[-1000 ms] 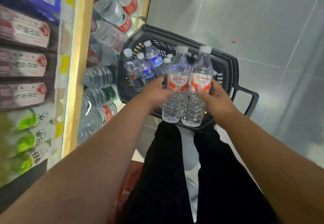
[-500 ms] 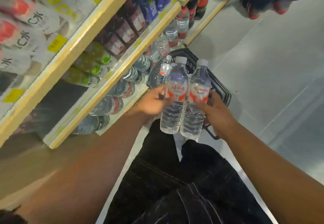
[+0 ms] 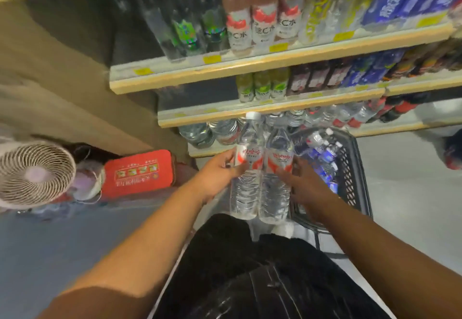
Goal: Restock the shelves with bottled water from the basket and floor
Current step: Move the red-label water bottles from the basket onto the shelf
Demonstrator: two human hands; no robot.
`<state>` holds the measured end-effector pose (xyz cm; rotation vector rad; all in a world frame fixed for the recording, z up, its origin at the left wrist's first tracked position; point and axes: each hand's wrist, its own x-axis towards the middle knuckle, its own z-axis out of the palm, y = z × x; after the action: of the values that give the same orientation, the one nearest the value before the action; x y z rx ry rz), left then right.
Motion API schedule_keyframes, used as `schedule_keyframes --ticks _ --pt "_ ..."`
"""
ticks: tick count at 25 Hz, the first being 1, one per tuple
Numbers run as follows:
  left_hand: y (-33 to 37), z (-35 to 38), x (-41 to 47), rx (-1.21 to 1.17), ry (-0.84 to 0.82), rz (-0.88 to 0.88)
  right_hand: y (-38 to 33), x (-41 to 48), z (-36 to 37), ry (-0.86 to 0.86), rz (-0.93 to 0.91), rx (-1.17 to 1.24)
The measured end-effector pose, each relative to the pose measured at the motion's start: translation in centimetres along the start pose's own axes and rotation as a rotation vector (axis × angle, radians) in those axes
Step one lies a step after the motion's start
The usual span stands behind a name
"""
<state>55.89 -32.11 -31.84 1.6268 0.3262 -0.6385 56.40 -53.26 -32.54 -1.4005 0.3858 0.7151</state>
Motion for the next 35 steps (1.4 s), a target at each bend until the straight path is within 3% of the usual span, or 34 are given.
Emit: schedule_keyframes --ticks 5,15,19,29,35 --pt "-2.9 -6.4 -5.2 -0.175 0.166 0.003 -1.1 0.7 8.3 -0.155 0.018 -0.185" --pt "-8.8 -16.3 -12.2 -0.201 0.4 0.047 -0.8 1.3 21.4 -0.301 0.01 -0.431" --pt "-9.2 -17.7 -11.8 -0.28 0.445 0.067 -1.6 3.8 22.8 -0.317 0.12 -0.371" --pt "-7.9 -18.9 -5.7 -0.425 0.592 0.006 -5.1 13.1 23.7 -0.462 0.039 -0.678" --pt "-7.6 -19.6 -0.4 -0.612 0.677 0.034 -7.1 21.3 23.9 -0.673 0.086 -0.872"
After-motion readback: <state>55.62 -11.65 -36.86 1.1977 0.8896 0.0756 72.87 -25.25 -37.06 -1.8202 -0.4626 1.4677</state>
